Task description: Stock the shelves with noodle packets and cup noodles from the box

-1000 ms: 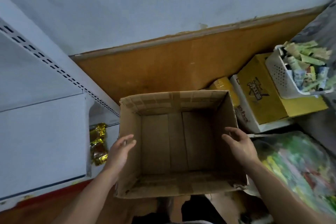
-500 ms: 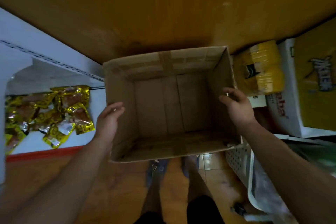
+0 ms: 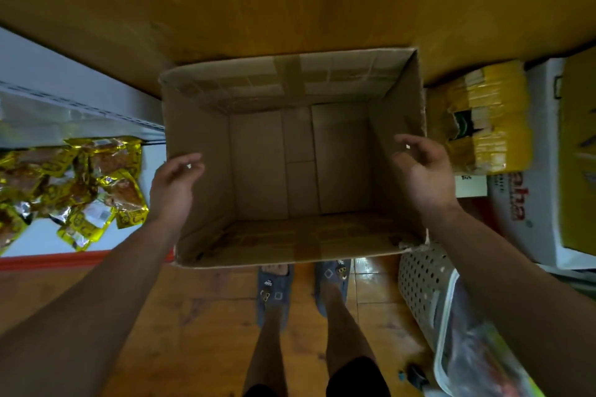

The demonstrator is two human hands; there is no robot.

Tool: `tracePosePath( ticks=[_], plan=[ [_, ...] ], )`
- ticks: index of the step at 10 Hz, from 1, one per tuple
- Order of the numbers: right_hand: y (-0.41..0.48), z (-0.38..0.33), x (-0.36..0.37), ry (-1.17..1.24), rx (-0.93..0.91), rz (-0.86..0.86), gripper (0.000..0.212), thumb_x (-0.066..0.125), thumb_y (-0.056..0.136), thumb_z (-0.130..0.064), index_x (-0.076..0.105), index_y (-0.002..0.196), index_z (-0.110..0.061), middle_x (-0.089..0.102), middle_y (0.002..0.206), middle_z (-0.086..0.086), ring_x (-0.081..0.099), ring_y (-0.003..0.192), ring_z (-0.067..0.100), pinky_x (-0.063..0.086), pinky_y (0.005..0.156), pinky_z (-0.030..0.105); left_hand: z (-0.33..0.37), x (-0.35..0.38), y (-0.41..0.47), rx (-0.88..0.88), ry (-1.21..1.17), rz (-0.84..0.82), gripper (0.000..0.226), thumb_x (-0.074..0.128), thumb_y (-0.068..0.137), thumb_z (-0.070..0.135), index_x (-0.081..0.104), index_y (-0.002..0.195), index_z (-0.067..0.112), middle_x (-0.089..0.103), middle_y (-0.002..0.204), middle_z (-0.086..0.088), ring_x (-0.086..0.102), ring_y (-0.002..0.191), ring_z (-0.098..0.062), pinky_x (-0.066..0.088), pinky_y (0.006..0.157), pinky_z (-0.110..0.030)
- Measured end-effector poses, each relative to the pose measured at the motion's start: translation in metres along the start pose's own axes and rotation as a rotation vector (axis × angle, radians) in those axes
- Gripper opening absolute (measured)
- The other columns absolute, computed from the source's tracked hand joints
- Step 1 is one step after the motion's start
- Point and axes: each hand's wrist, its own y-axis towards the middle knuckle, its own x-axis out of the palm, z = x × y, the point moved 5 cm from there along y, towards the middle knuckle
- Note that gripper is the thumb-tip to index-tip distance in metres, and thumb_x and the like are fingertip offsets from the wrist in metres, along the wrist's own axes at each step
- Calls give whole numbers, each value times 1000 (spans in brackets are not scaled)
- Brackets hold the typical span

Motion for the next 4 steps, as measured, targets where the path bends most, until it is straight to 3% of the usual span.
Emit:
tracePosePath(
  ticks=[1,2,3,4],
  plan=[
    [2,0,2,-78,-34,2,27,61,92,-20,59,112,-39,39,141,-5,40,121,9,41,109,41,-3,4,0,9,68,-14,20,67,90,13,69,107,24,56,128,-11,53,101,-9,44,87,-16],
    [0,0,-1,-105,-40,3,26,61,93,-21,60,112,-38,38,144,-4,42,124,12,41,105,34,-3,5,0,-25,144,-37,18,68,89,17,68,104,28,51,126,-7,54,114,-21,41,98,-32],
    [-2,-4,-3,-109,-13,-48,24,61,93,-24,58,110,-41,40,137,-7,46,126,18,45,106,45,-1,-2,0,-52,183,-114,21,68,90,23,68,110,28,48,136,-4,51,123,-21,41,101,-37],
    [-7,-9,-11,-153,-11,-44,21,62,93,-26,58,110,-39,45,141,-1,51,123,23,48,101,47,2,-10,-4,-15,179,-110,26,67,91,25,67,117,25,47,138,-2,50,115,-13,40,90,-29]
  ],
)
